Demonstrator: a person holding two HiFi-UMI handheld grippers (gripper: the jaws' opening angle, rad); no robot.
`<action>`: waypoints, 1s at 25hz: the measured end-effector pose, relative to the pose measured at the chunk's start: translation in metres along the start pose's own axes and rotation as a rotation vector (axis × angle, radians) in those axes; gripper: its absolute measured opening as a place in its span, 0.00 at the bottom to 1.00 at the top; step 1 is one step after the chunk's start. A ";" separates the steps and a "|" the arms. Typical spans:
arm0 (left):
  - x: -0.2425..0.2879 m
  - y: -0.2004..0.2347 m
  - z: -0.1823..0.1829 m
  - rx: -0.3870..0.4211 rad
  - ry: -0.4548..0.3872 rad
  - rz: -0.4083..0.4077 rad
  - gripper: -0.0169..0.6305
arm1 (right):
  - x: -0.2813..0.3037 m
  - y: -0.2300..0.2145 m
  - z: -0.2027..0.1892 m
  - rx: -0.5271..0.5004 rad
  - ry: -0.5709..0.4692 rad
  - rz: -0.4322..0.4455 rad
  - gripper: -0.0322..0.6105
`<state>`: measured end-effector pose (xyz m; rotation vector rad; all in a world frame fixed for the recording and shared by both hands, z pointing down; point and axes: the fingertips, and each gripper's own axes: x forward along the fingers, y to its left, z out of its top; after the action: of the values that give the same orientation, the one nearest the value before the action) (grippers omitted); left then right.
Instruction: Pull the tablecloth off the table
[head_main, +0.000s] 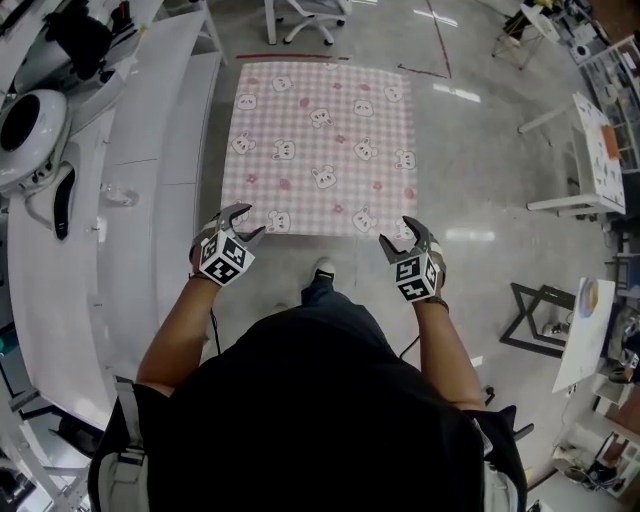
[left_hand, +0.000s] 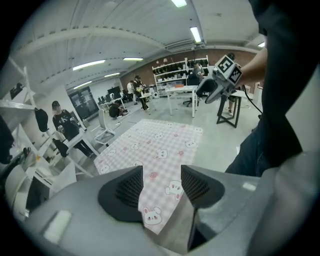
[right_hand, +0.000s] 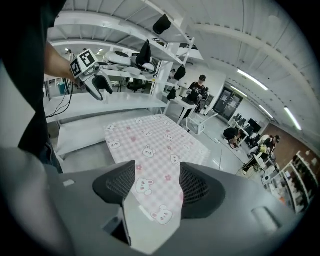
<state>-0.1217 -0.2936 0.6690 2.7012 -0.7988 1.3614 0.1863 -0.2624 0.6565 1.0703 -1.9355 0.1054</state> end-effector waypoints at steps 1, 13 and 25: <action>0.004 -0.003 -0.003 0.013 0.013 -0.006 0.39 | 0.004 0.002 -0.004 -0.010 0.011 0.006 0.53; 0.061 -0.026 -0.050 0.077 0.167 -0.069 0.40 | 0.060 0.020 -0.063 -0.065 0.145 0.097 0.53; 0.114 -0.036 -0.105 0.058 0.281 -0.103 0.42 | 0.119 0.043 -0.115 -0.090 0.271 0.218 0.54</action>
<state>-0.1277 -0.2878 0.8278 2.4700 -0.5968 1.7099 0.2049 -0.2595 0.8260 0.7420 -1.7861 0.2678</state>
